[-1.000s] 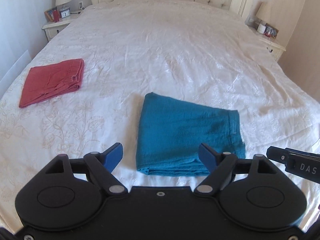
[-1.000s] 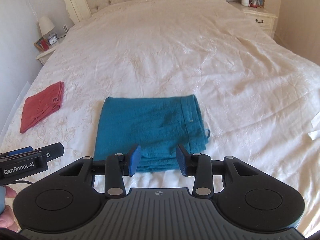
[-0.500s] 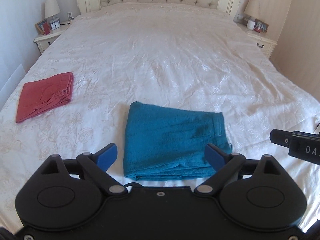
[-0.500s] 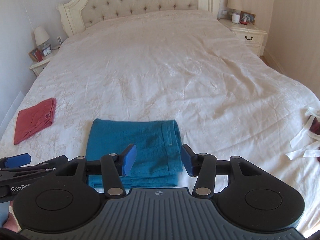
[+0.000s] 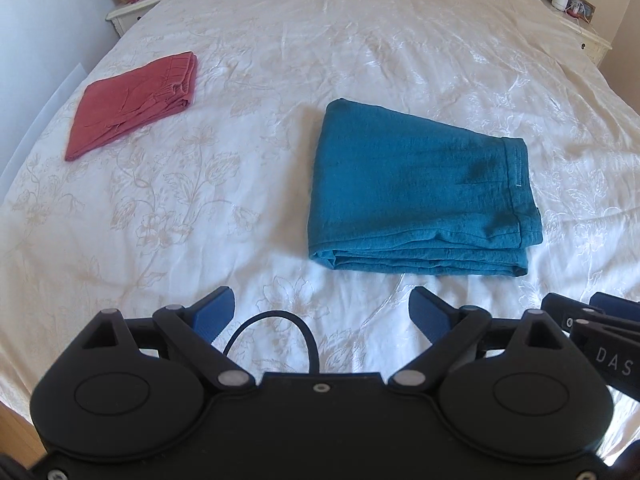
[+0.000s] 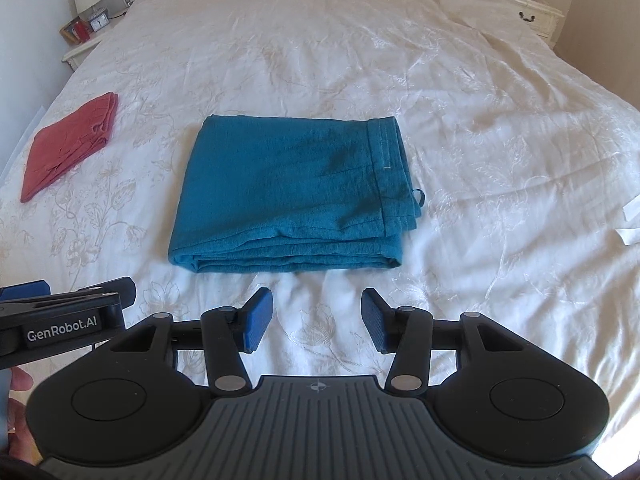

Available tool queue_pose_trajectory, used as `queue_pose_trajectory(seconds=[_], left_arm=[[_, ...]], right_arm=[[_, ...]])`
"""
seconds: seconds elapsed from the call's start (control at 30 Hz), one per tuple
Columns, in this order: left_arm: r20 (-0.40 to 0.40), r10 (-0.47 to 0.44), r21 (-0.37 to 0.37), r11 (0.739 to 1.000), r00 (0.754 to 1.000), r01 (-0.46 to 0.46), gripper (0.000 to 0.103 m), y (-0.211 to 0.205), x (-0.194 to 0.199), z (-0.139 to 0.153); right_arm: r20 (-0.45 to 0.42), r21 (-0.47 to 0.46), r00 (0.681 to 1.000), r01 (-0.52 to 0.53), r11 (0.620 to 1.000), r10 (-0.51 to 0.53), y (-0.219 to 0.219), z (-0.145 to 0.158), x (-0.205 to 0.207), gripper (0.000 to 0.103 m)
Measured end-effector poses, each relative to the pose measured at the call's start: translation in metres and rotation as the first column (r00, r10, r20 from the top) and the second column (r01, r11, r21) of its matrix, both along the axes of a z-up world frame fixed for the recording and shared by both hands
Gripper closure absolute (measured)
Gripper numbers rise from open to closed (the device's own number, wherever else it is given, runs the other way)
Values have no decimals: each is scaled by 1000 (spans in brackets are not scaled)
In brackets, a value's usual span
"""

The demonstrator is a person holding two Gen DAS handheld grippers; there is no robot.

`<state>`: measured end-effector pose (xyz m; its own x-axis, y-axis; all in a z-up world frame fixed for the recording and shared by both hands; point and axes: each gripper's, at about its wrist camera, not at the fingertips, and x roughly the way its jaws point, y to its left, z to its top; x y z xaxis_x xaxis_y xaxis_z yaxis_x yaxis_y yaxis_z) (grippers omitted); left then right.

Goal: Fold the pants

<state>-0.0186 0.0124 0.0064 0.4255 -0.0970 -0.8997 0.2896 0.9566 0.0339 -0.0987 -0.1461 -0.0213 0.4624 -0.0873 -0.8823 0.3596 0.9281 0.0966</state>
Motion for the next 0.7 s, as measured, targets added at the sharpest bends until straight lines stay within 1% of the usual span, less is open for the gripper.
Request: queue_pose_trajectory(seconds=[0.2,0.33,0.7], left_arm=[[21,-33,-1,999,999,33,8,-2,-1,5],[7,-36,-16,999,999,37,8,0,-3,6],[11,-40,7,999,999,40,8,-2,-11,6]], right_arm=[[12,-18,1000,17,1000,-17,1,6,-1,55],[21,-16,1000,21,1000,-20,1,6,-4,55],[12,-2,1000,11,1000,-11,7,3,-11,55]])
